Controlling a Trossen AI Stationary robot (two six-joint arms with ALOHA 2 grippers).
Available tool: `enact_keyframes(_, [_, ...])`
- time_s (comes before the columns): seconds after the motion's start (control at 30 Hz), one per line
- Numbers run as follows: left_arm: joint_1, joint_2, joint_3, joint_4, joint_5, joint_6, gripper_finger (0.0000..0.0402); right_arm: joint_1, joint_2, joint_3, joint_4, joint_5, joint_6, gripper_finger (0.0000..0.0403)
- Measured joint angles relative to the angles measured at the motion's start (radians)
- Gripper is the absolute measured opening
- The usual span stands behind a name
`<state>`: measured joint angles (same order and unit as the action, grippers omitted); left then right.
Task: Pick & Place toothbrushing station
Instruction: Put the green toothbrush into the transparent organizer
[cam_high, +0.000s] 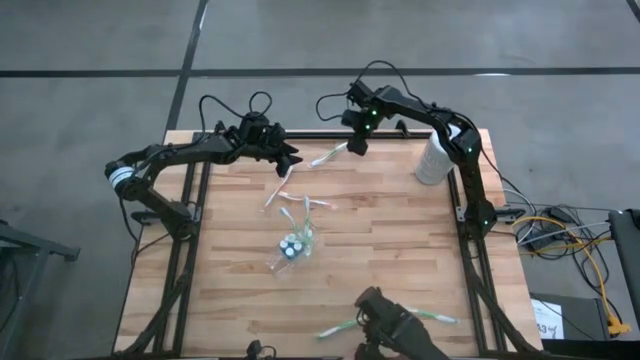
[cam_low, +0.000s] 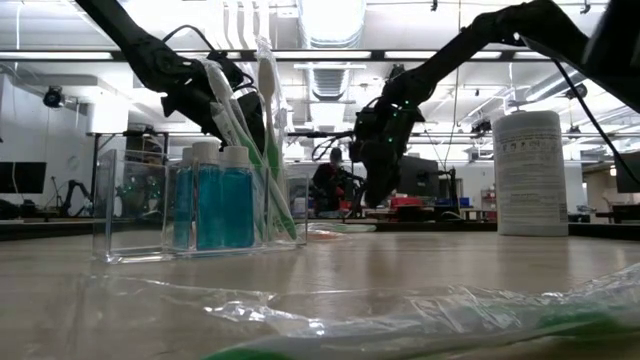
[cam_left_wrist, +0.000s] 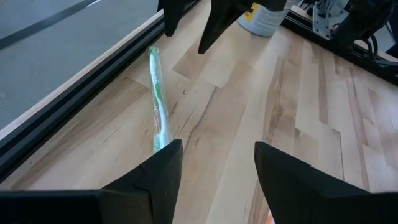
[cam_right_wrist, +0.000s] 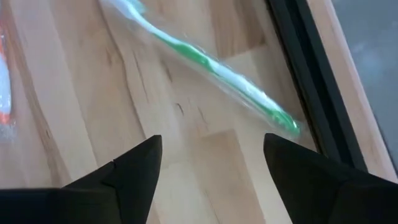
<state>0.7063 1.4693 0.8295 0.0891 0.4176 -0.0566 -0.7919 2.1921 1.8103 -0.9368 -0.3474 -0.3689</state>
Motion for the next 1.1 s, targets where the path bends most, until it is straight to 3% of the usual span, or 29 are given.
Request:
enact_keyframes(0.2, [0.0, 0.0, 0.0, 0.0, 0.0, 0.0, 0.0204, -0.004, -0.002, -0.017, -0.036, -0.02, 0.023, 0.026])
enact_keyframes(0.67, [0.0, 0.0, 0.0, 0.0, 0.0, 0.0, 0.0204, -0.002, -0.001, -0.111, 0.09, -0.022, 0.086, 0.0256])
enact_keyframes(1.1, [0.0, 0.0, 0.0, 0.0, 0.0, 0.0, 0.0204, -0.011, -0.001, -0.133, 0.259, -0.013, 0.409, 0.0256])
